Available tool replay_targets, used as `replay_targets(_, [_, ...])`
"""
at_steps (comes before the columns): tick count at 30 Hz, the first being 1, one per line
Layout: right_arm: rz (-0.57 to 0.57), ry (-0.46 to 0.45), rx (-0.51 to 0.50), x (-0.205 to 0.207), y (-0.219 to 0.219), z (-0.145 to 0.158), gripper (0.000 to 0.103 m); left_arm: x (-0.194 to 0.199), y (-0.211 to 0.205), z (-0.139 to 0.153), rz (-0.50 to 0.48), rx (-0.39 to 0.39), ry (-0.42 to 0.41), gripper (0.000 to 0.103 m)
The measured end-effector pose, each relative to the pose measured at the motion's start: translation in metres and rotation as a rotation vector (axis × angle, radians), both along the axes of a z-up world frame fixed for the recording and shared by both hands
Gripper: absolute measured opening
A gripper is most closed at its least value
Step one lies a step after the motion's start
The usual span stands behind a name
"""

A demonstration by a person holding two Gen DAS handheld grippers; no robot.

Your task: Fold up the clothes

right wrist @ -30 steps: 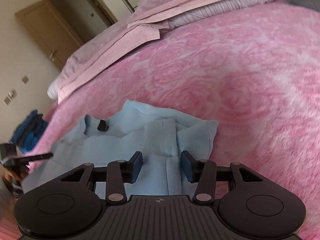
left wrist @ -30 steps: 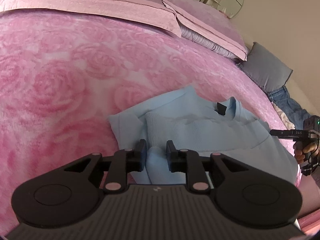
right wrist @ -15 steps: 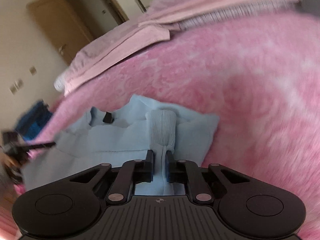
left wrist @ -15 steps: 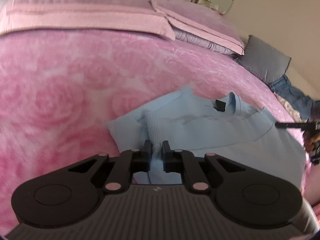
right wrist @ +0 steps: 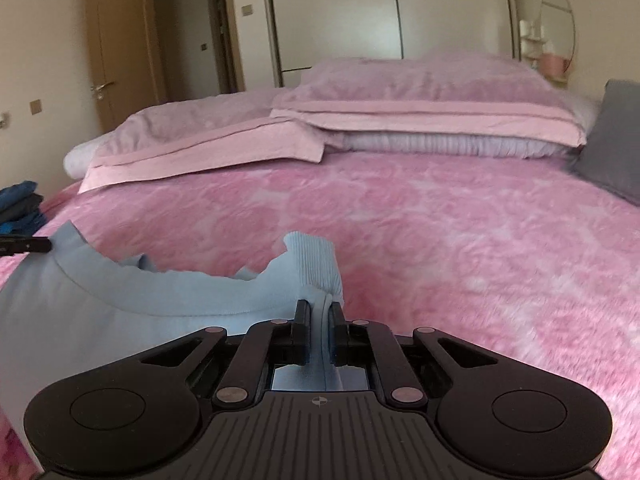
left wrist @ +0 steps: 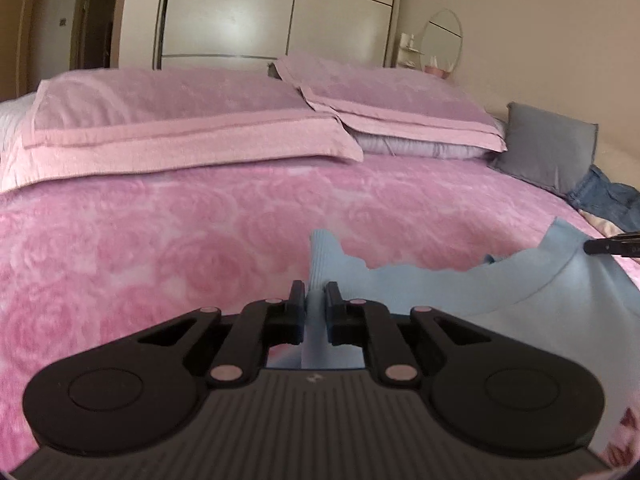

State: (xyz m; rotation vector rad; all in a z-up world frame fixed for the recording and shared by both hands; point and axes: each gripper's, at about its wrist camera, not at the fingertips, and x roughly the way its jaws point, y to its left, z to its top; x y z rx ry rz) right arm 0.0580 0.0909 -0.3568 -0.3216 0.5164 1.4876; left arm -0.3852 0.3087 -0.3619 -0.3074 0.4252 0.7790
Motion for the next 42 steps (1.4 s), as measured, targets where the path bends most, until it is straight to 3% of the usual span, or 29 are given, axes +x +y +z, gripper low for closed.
replay_targets(6, [-0.033, -0.010, -0.007, 0.010, 0.026, -0.002, 0.006, 0.020, 0.020, -0.010, 0.024, 0.017, 0.036, 0.009])
replay_targets(13, [-0.071, -0.025, -0.116, 0.014, 0.056, -0.040, 0.006, 0.036, 0.034, -0.051, 0.061, -0.039, 0.123, 0.009])
replay_targets(16, [-0.066, -0.039, -0.157, 0.013, 0.061, -0.054, 0.007, 0.041, 0.033, -0.054, 0.062, -0.042, 0.173, 0.010])
replay_targets(17, [-0.063, -0.044, -0.167, 0.012, 0.062, -0.056, 0.009, 0.043, 0.033, -0.055, 0.062, -0.043, 0.190, 0.012])
replay_targets(18, [-0.072, -0.039, -0.178, 0.013, 0.061, -0.053, 0.024, 0.044, 0.032, -0.055, 0.064, -0.045, 0.205, 0.014])
replay_targets(19, [-0.081, -0.033, -0.189, 0.015, 0.061, -0.049, 0.035, 0.039, 0.031, -0.049, 0.080, -0.059, 0.195, 0.014])
replay_targets(20, [-0.091, -0.031, -0.196, 0.016, 0.060, -0.045, 0.053, 0.034, 0.030, -0.044, 0.096, -0.073, 0.185, 0.014])
replay_targets(21, [-0.111, -0.046, -0.179, 0.015, 0.054, -0.038, 0.056, 0.029, 0.028, -0.038, 0.112, -0.087, 0.174, 0.014])
replay_targets(25, [-0.187, -0.052, -0.084, 0.006, 0.013, -0.002, 0.057, -0.014, 0.002, -0.009, 0.185, -0.162, 0.049, 0.017])
replay_targets(29, [-0.146, -0.048, -0.039, -0.032, -0.038, 0.014, 0.057, -0.043, -0.050, 0.007, 0.140, -0.222, -0.060, 0.015])
replay_targets(31, [-0.109, -0.053, -0.031, -0.060, -0.057, 0.010, 0.057, -0.042, -0.077, 0.004, 0.090, -0.223, -0.067, 0.015])
replay_targets(33, [-0.077, -0.056, -0.034, -0.087, -0.068, -0.001, 0.057, -0.033, -0.097, -0.011, 0.069, -0.211, -0.010, 0.016])
replay_targets(35, [-0.077, -0.090, -0.060, -0.104, -0.067, -0.019, 0.057, -0.036, -0.103, -0.034, 0.132, -0.236, 0.021, 0.016])
replay_targets(36, [-0.083, -0.117, -0.077, -0.110, -0.066, -0.030, 0.057, -0.037, -0.106, -0.045, 0.165, -0.247, 0.032, 0.006])
replay_targets(37, [-0.095, -0.138, -0.093, -0.114, -0.066, -0.039, 0.057, -0.047, -0.107, -0.050, 0.207, -0.254, -0.014, 0.003])
replay_targets(39, [-0.183, -0.108, -0.117, -0.100, -0.071, -0.037, 0.057, -0.057, -0.107, -0.047, 0.243, -0.305, -0.061, 0.003])
replay_targets(42, [-0.314, -0.064, -0.152, -0.079, -0.079, -0.034, 0.057, -0.058, -0.116, -0.033, 0.274, -0.306, -0.029, 0.002])
